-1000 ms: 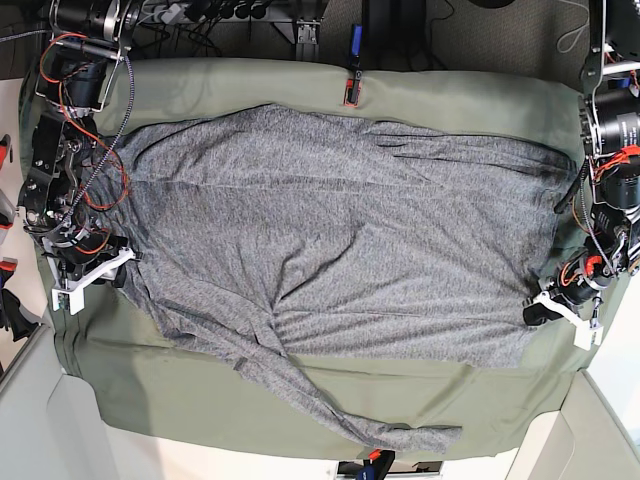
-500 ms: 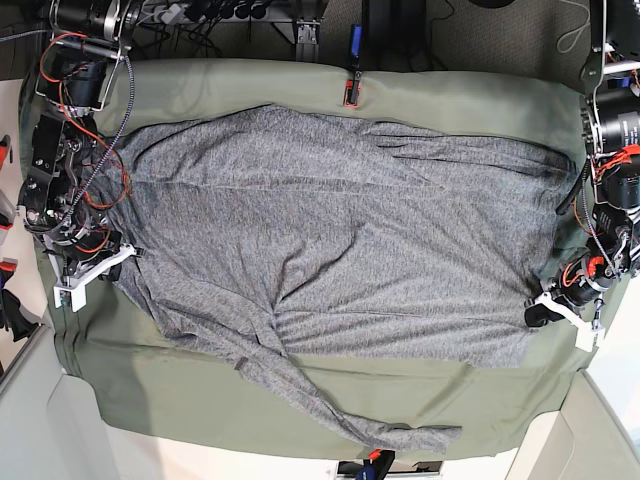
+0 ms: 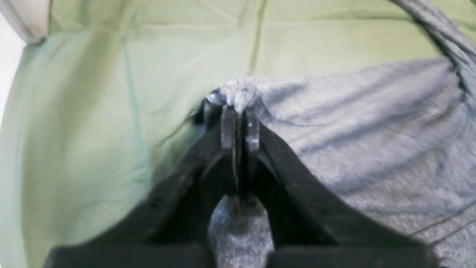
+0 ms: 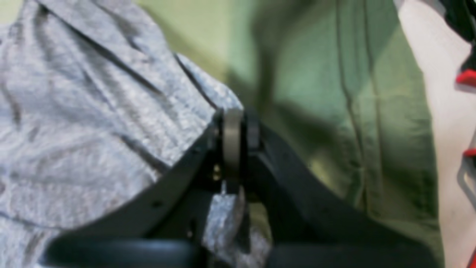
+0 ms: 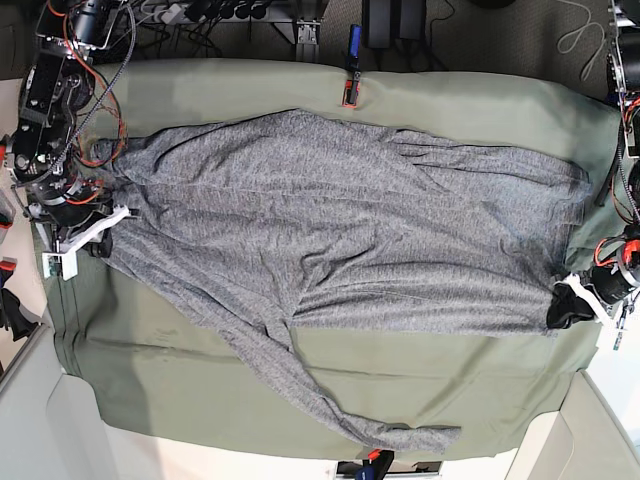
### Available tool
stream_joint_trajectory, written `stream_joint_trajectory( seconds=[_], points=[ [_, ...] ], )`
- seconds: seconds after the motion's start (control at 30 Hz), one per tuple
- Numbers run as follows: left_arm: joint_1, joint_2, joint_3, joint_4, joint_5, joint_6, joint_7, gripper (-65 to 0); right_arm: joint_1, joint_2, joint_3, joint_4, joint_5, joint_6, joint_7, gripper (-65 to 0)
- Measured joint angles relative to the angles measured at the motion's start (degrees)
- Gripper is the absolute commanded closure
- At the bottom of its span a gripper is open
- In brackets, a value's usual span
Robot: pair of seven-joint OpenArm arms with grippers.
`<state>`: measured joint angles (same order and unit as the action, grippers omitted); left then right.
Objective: Fold the T-shirt properly
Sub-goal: 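Fold the grasped side edge over the shirt body with both grippers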
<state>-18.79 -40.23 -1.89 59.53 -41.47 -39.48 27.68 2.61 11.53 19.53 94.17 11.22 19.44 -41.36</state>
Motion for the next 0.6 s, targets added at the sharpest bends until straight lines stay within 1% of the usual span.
stream_joint_trajectory(
  seconds=[0.17, 0.3, 0.4, 0.5, 0.6],
  points=[
    [5.6, -0.1, -1.0, 4.2, 0.1, -0.1, 1.5, 0.0, -5.1, -0.1, 0.5, 0.9, -0.4, 0.0, -0.5, 0.0],
    [9.4, -0.5, -6.2, 7.6, 0.0, -0.1, 2.1, 0.0, -6.4, -0.1, 2.0, 2.6, -0.1, 0.1, 0.0, 0.0],
    [13.1, -0.7, -9.9, 9.4, -0.1, -0.2, 1.9, 0.0, -8.0, -0.1, 4.2, 3.3, 0.3, 1.2, -0.1, 0.0],
    [15.3, -0.4, -10.7, 9.5, 0.5, -0.3, 2.4, 0.0, -8.3, -0.1, 6.3, 3.3, 0.2, 1.7, -0.2, 0.0],
    [15.9, -0.3, -10.8, 9.5, 1.9, -0.2, 2.3, 0.0, -8.0, -0.1, 6.7, 3.4, 0.6, 1.8, -0.3, 0.0]
  ],
)
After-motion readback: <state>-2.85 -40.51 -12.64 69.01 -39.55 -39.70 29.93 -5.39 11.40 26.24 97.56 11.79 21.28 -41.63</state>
